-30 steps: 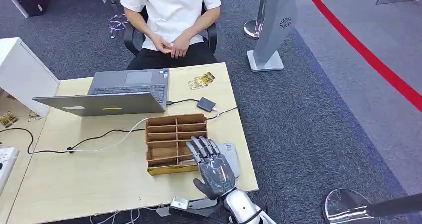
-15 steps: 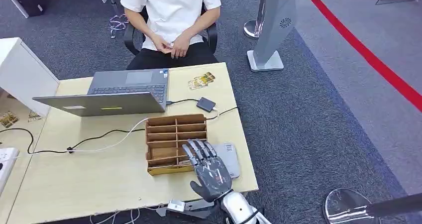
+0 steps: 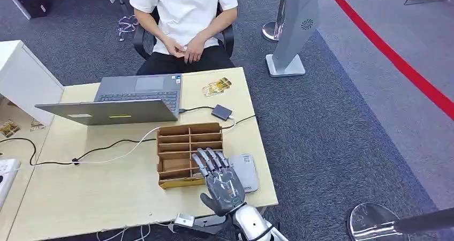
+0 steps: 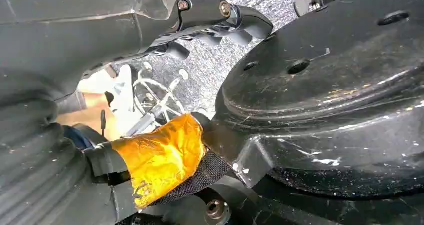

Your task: Pass the card to the sensor for recognition and then transmit it.

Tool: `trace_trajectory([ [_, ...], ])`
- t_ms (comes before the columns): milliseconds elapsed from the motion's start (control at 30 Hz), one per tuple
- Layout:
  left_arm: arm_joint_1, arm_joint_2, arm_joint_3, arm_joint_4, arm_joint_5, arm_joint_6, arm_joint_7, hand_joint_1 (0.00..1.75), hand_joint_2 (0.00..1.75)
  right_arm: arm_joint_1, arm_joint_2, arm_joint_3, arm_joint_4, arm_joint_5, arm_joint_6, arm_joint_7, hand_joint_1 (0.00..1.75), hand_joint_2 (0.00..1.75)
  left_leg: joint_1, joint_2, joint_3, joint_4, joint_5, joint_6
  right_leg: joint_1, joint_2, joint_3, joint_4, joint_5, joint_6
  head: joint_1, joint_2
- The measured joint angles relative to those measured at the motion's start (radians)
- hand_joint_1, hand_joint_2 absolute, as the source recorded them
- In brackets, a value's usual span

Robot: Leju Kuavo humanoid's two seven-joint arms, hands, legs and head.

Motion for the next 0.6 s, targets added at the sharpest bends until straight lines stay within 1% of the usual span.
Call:
trace_trajectory([
  [367, 0.000, 0.000, 0.000, 0.000, 0.002, 0.000, 0.000, 0.00, 1.75, -0.012, 0.008, 0.000, 0.023, 0.001, 0.008, 0.004, 0.00, 1.75, 0.000, 0.000, 0.000, 0.000, 0.000, 0.000, 0.000, 0.000, 0.000, 0.000, 0.000, 0.000, 0.000, 0.000],
  [400, 0.000, 0.000, 0.000, 0.000, 0.003, 0.000, 0.000, 0.00, 1.75, -0.013, 0.009, 0.000, 0.025, 0.003, 0.014, 0.008, 0.09, 1.75, 0.000, 0.000, 0.000, 0.000, 0.000, 0.000, 0.000, 0.000, 0.000, 0.000, 0.000, 0.000, 0.000, 0.000],
  [433, 0.000, 0.000, 0.000, 0.000, 0.003, 0.000, 0.000, 0.00, 1.75, -0.014, 0.010, 0.000, 0.027, 0.005, 0.017, 0.009, 0.59, 1.75, 0.000, 0.000, 0.000, 0.000, 0.000, 0.000, 0.000, 0.000, 0.000, 0.000, 0.000, 0.000, 0.000, 0.000],
  [467, 0.000, 0.000, 0.000, 0.000, 0.004, 0.000, 0.000, 0.00, 1.75, -0.016, 0.011, 0.000, 0.029, 0.009, 0.020, 0.010, 0.73, 1.75, 0.000, 0.000, 0.000, 0.000, 0.000, 0.000, 0.000, 0.000, 0.000, 0.000, 0.000, 0.000, 0.000, 0.000],
  [500, 0.000, -0.001, 0.000, 0.000, 0.004, 0.000, 0.000, 0.00, 1.75, -0.017, 0.011, -0.001, 0.029, 0.013, 0.024, 0.011, 1.34, 1.75, 0.000, 0.000, 0.000, 0.000, 0.000, 0.000, 0.000, 0.000, 0.000, 0.000, 0.000, 0.000, 0.000, 0.000],
  [567, 0.000, -0.001, 0.000, 0.000, 0.007, 0.000, 0.001, 0.00, 1.75, -0.018, 0.012, -0.001, 0.031, 0.020, 0.029, 0.018, 1.45, 1.75, 0.000, 0.000, 0.000, 0.000, 0.000, 0.000, 0.000, 0.000, 0.000, 0.000, 0.000, 0.000, 0.000, 0.000],
  [600, 0.000, -0.001, 0.000, 0.000, 0.008, 0.000, 0.002, 0.00, 1.75, -0.020, 0.013, -0.001, 0.034, 0.022, 0.031, 0.018, 1.59, 1.75, 0.000, 0.000, 0.000, 0.000, 0.000, 0.000, 0.000, 0.000, 0.000, 0.000, 0.000, 0.000, 0.000, 0.000],
])
